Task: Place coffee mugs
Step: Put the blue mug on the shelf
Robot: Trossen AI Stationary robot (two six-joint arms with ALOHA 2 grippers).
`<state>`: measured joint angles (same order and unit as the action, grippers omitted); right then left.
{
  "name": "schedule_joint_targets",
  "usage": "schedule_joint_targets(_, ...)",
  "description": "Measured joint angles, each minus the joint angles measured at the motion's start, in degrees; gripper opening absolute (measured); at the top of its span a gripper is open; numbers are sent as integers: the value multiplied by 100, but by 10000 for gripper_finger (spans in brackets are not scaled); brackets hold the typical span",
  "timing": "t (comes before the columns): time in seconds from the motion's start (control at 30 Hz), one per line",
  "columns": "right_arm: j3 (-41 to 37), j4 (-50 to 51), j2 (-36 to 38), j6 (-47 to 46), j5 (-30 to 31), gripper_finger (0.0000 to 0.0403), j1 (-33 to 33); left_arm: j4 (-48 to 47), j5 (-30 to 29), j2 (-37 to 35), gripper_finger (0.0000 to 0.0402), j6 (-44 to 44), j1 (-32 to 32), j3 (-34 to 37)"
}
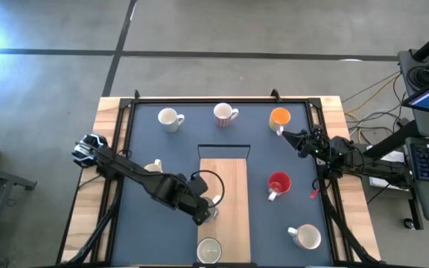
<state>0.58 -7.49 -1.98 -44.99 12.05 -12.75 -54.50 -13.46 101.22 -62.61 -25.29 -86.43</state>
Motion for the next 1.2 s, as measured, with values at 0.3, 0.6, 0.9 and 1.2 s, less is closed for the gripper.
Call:
schedule_joint_targets(0.3,2,0,0,0,0,66,0,50,216,65,21,-304,35,-31)
schedule_joint_targets(0.6,2,-1,2,0,0,66,0,139,227,62,28,-548,39,-31)
schedule_joint_targets(0.9,2,0,0,0,0,66,0,251,258,40,69,-548,39,-29)
schedule_joint_targets(1.2,1,-1,0,0,0,66,0,-401,-75,30,82,-132,35,-716)
